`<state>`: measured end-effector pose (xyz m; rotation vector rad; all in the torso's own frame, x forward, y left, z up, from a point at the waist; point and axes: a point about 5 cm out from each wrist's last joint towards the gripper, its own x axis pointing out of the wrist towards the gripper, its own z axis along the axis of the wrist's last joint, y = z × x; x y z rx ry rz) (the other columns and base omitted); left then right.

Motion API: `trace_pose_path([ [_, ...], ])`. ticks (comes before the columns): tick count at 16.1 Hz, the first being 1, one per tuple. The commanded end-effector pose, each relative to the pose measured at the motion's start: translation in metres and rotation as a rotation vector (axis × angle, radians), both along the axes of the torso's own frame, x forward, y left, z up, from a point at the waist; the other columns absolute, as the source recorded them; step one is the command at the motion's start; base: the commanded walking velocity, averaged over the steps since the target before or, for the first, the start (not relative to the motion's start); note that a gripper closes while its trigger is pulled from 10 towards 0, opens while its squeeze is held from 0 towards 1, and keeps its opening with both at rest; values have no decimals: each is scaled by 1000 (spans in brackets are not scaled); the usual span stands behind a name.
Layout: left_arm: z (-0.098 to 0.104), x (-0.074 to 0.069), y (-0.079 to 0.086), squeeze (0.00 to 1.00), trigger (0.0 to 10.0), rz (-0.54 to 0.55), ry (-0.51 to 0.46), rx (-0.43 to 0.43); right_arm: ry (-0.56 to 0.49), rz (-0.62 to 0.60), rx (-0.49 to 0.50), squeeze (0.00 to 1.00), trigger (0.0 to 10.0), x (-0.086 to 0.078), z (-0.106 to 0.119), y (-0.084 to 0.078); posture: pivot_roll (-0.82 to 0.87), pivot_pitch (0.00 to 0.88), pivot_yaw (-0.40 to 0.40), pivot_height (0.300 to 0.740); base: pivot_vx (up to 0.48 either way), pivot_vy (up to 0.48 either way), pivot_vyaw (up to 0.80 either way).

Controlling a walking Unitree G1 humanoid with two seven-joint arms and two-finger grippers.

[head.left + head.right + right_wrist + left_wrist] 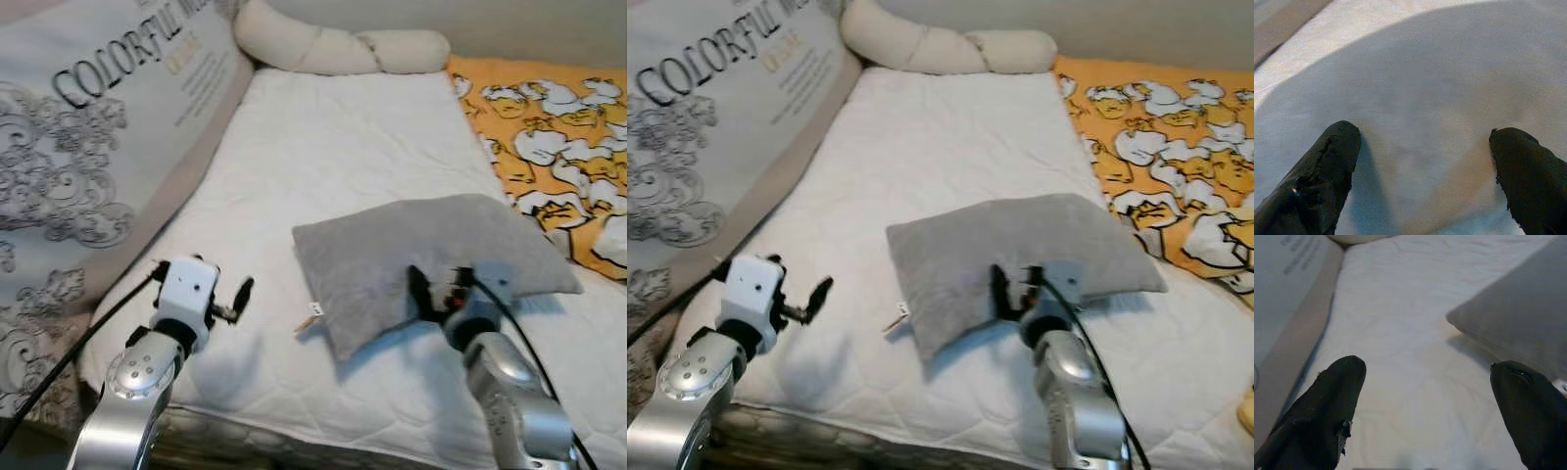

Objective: Clean up the room

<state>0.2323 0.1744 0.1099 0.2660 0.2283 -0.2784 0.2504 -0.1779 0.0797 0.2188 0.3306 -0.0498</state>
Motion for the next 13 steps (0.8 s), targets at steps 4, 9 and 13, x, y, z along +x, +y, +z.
trace_pose_path([
  [4,-4,0,-3,0,10000,-189,51,69,165,-171,171,1000,10000,-8,-15,-21,50,0,20,740,0,0,0],
  [9,2,0,-7,0,10000,-397,118,22,204,-220,416,1000,10000,7,-29,-22,48,0,46,740,0,0,0],
  [13,6,8,-16,0,10000,-546,157,33,75,-231,720,1000,10000,54,-28,-16,65,0,69,740,0,0,0],
])
